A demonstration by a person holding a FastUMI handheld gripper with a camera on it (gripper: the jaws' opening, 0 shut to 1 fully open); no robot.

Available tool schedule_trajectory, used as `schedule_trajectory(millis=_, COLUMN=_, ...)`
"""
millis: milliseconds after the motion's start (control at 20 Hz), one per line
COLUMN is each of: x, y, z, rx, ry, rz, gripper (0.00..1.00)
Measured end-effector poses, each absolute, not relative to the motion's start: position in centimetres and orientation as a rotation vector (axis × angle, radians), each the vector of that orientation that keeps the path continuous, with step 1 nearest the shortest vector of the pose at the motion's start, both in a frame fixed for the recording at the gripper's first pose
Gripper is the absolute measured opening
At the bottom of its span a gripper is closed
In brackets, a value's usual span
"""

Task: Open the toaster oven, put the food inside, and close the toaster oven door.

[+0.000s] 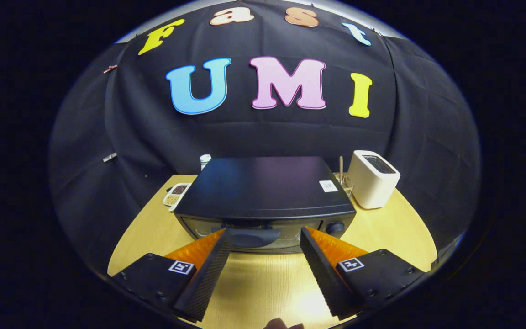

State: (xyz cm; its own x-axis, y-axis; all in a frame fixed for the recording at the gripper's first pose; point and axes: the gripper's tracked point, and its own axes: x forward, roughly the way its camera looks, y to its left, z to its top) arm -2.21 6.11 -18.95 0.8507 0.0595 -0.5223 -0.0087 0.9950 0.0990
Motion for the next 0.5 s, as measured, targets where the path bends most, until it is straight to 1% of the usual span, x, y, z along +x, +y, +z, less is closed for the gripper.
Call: schedule_trajectory(millis=500, x=-1.1, y=-0.3, z=-7.0, rx=0.084, ry=0.284, rz=0.000, gripper=0.98)
